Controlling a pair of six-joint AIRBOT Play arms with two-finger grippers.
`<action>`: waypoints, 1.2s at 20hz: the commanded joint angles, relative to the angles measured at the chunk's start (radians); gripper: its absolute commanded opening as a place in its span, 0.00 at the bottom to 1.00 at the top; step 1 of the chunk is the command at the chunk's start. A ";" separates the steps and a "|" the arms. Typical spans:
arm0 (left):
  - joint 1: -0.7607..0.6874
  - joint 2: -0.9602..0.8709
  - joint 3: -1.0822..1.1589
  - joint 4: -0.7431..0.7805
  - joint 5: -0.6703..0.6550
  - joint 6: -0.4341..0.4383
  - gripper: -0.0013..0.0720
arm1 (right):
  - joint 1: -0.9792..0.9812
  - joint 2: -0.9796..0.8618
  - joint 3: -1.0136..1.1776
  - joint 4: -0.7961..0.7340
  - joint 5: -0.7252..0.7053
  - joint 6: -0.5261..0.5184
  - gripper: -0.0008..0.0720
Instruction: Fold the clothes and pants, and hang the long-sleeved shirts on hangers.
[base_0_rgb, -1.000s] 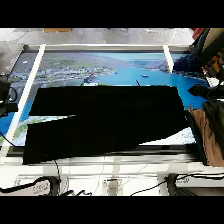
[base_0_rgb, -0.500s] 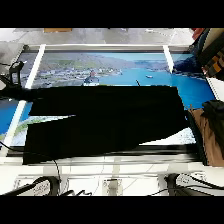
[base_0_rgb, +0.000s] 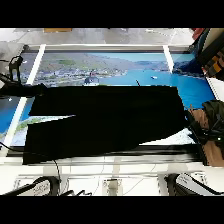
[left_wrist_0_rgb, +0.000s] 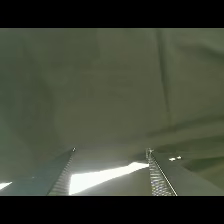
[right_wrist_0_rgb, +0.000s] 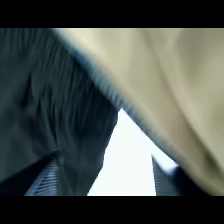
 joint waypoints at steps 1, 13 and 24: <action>0.030 0.000 0.000 0.003 0.019 0.002 0.72 | 0.049 -0.010 -0.051 0.137 -0.229 0.025 0.72; 0.273 0.011 -0.019 0.191 -0.383 -0.234 0.66 | 0.238 -0.071 -0.038 0.121 -0.397 -0.080 0.04; 0.761 0.394 -0.692 0.288 -0.244 -0.218 0.65 | 0.238 -0.071 -0.038 0.122 -0.386 -0.080 0.04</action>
